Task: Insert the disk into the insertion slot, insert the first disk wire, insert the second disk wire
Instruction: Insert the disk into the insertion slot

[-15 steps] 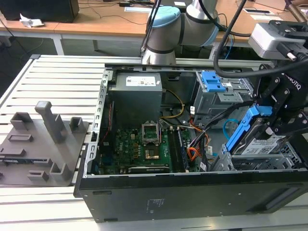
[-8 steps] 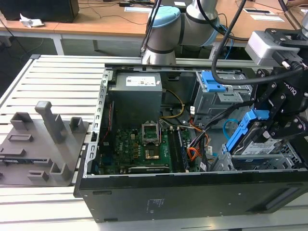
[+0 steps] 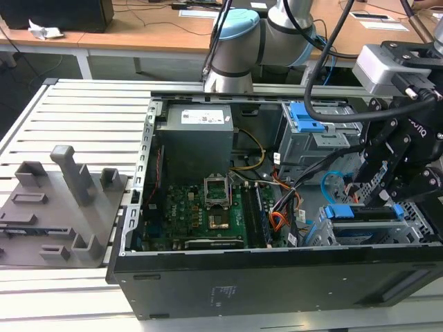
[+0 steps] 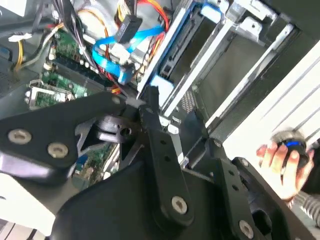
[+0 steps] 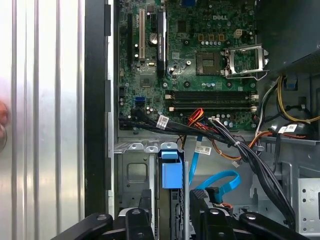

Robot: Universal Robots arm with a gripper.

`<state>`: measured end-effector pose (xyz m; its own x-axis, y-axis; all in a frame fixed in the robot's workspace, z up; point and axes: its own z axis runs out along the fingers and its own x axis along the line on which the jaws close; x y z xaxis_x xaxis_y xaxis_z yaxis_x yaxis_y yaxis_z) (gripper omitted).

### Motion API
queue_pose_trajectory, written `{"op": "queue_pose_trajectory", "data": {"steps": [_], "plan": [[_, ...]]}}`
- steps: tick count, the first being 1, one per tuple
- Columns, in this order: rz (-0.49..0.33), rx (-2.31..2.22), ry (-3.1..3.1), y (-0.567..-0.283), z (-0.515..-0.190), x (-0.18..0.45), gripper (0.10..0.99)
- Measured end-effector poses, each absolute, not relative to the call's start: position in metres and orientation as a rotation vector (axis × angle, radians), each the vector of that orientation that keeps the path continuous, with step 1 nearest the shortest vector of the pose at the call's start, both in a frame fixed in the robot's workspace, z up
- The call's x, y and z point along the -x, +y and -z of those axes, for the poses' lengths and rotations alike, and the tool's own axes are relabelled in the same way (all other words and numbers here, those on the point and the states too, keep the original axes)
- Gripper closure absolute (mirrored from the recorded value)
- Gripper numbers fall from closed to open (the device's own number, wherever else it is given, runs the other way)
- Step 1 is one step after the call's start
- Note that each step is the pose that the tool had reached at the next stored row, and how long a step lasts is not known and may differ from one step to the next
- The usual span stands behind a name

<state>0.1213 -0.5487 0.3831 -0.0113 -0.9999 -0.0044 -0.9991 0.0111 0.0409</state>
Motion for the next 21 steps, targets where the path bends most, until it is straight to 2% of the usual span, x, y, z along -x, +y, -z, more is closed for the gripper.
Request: {"op": "queue_pose_trajectory", "data": {"steps": [4,9,21], "plan": [[0.050,-2.191,-2.215,-0.549,-0.383,-0.121,0.667],[0.050,-2.191,-2.215,-0.549,-0.383,-0.121,0.973],[0.052,-2.190,-2.214,-0.548,-0.382,-0.137,0.980]]}}
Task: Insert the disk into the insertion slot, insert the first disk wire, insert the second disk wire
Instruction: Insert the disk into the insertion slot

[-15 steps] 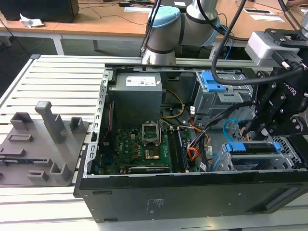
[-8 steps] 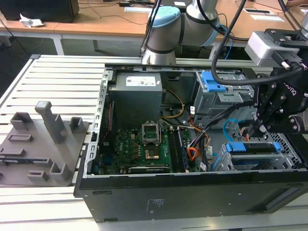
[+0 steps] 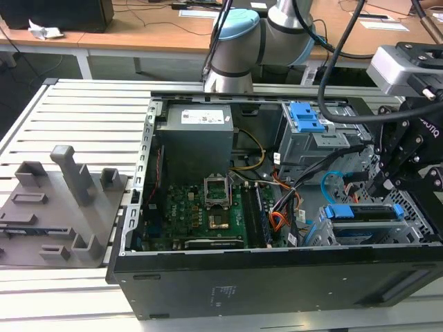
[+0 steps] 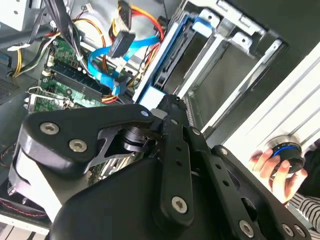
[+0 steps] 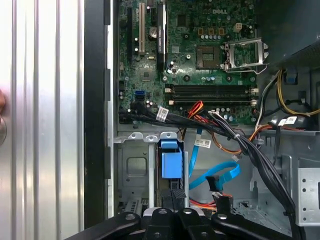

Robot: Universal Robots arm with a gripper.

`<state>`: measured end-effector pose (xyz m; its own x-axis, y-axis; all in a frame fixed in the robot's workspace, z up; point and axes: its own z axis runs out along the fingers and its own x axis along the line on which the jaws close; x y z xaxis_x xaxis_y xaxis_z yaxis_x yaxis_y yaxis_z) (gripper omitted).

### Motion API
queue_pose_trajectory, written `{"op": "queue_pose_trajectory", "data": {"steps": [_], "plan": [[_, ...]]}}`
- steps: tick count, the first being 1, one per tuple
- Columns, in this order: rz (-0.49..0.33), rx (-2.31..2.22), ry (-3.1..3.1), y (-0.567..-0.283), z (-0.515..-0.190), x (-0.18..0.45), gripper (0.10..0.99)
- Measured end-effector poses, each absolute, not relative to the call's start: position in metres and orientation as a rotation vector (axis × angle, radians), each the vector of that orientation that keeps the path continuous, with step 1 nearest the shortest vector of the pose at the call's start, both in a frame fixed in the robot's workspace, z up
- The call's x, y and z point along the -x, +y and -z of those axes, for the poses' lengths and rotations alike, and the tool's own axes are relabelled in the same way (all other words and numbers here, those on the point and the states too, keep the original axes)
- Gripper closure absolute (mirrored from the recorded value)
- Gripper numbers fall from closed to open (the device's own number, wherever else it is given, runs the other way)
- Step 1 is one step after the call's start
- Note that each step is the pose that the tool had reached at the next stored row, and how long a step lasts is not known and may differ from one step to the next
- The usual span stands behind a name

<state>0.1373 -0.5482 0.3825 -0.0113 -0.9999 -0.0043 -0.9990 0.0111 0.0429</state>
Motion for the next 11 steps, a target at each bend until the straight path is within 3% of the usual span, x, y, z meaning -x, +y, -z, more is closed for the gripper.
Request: {"op": "queue_pose_trajectory", "data": {"steps": [11], "plan": [[0.056,-2.188,-2.213,-0.548,-0.366,-0.149,0.980]]}}
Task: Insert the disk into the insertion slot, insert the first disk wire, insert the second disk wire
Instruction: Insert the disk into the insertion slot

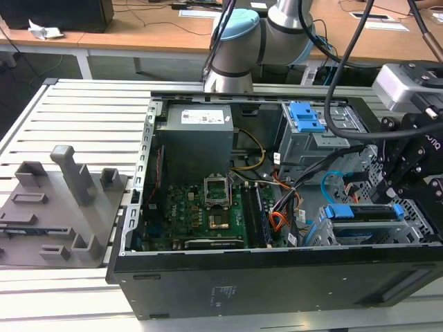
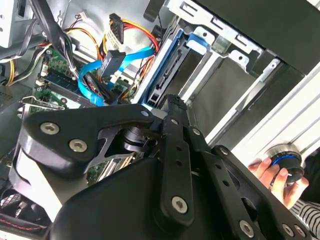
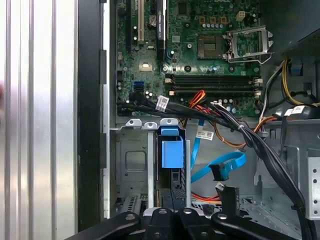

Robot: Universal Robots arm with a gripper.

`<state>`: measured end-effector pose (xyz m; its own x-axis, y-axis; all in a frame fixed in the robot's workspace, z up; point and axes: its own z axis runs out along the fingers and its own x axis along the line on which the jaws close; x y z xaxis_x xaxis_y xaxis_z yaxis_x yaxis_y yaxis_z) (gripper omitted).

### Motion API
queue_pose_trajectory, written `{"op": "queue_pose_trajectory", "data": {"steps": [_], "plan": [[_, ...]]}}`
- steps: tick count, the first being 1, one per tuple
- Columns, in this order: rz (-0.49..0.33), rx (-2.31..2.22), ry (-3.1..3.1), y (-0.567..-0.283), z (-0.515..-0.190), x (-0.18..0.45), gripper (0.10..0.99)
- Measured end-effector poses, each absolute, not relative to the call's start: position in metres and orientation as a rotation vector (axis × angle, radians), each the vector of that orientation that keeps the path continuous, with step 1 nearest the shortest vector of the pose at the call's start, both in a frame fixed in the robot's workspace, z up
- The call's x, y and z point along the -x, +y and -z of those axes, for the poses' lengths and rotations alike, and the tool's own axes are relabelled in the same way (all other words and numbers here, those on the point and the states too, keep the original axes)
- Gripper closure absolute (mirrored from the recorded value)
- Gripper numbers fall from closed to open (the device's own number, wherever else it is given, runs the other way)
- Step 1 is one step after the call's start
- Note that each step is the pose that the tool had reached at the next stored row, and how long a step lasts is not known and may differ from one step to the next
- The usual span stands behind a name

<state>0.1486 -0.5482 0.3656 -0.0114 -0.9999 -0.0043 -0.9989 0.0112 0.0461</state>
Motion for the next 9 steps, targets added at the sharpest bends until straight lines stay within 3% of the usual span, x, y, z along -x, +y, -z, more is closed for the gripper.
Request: {"op": "queue_pose_trajectory", "data": {"steps": [9], "plan": [[0.056,-2.188,-2.212,-0.5482,-0.3622,-0.1508,0.980]]}}
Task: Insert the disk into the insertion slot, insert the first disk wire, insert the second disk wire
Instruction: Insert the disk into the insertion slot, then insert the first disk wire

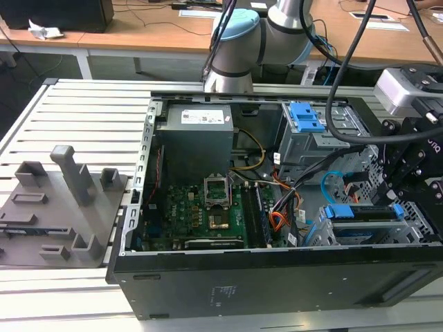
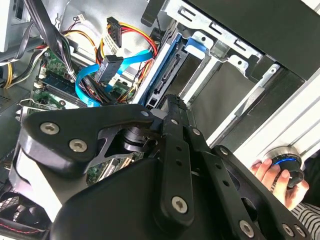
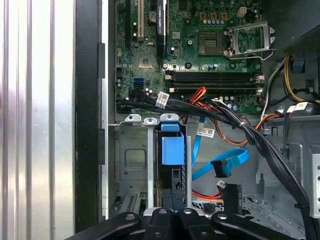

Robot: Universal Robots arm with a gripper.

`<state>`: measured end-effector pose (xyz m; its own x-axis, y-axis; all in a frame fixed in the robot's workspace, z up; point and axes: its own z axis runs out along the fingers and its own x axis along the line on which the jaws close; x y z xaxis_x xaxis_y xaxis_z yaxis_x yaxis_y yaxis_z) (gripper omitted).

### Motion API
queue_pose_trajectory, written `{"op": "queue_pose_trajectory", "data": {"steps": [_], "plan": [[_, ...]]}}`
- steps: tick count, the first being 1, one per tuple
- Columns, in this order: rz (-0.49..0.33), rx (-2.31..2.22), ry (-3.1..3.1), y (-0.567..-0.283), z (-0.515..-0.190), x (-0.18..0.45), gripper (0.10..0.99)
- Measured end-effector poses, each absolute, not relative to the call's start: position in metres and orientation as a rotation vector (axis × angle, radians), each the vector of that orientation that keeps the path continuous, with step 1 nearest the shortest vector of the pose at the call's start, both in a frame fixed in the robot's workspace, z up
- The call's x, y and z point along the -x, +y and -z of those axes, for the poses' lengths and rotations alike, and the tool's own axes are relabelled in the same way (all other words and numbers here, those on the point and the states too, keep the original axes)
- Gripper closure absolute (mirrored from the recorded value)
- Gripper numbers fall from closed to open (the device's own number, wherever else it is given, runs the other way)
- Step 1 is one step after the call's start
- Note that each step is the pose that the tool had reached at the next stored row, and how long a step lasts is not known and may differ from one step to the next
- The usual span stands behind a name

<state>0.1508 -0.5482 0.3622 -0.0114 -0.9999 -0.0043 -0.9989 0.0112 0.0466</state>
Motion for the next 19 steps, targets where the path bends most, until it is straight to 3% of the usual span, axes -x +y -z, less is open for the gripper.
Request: {"op": "queue_pose_trajectory", "data": {"steps": [9,19], "plan": [[0.056,-2.188,-2.213,-0.548,-0.363,-0.151,0.980],[0.057,-2.188,-2.213,-0.548,-0.391,-0.151,0.980]]}}
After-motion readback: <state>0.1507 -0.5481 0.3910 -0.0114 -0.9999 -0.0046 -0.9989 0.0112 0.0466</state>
